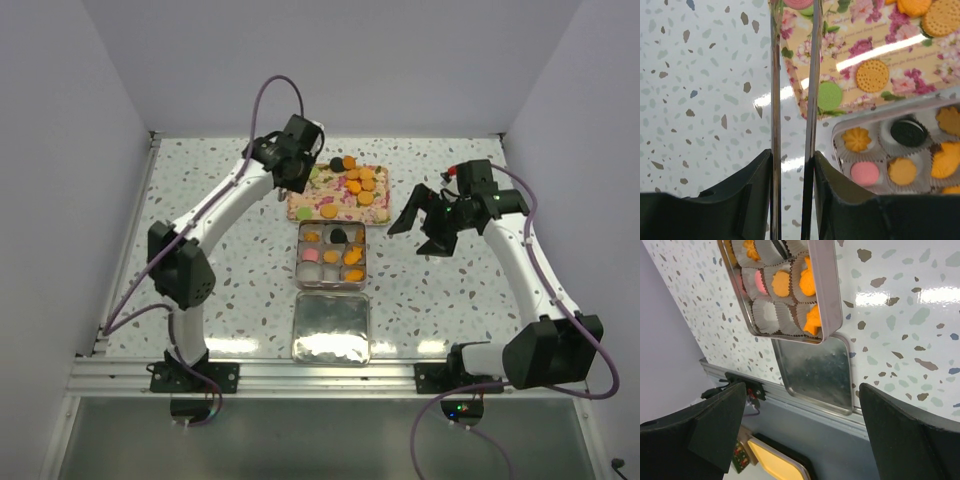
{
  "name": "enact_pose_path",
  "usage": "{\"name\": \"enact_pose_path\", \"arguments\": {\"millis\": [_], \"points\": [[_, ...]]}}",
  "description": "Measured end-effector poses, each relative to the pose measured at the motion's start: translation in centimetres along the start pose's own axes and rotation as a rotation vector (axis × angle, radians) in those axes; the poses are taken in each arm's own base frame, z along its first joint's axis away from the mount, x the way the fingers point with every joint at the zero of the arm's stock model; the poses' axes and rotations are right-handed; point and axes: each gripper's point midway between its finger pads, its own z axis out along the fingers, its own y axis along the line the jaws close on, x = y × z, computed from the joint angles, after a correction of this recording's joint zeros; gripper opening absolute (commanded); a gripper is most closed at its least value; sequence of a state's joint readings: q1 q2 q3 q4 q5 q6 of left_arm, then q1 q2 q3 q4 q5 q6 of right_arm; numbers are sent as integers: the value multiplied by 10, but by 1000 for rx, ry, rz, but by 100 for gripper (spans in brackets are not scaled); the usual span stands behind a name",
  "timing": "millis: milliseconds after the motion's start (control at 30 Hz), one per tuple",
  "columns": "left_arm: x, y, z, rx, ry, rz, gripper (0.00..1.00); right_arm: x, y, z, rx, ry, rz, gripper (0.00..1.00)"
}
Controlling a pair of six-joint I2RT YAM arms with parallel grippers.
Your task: Pack the cookies
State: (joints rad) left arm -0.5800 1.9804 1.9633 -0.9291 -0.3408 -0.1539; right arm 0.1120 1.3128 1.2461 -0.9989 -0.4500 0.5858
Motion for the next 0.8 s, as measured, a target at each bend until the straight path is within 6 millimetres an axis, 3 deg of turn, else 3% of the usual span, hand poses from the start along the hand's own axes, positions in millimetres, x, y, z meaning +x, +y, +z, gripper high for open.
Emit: {"name": "enact_pose_path", "arguments": {"millis": [233, 367, 467, 600, 700, 800], "points": [[29, 13, -99, 145, -134, 9, 29, 7, 1, 6, -28, 33, 34, 99], [62, -5, -134, 266, -162, 65, 28, 13, 0, 8, -40, 49, 51, 99], [88, -28, -145, 371, -138, 120, 25, 17, -1, 7, -48, 52, 54, 99], [129, -62, -142, 483, -44, 198, 23, 24, -3, 5, -53, 53, 59, 99], [160, -77, -139, 527, 40, 242, 23, 28, -5, 4, -55, 56, 62, 99], [178, -81, -136, 542, 89, 256, 24, 30, -5, 3, -59, 52, 59, 99]]}}
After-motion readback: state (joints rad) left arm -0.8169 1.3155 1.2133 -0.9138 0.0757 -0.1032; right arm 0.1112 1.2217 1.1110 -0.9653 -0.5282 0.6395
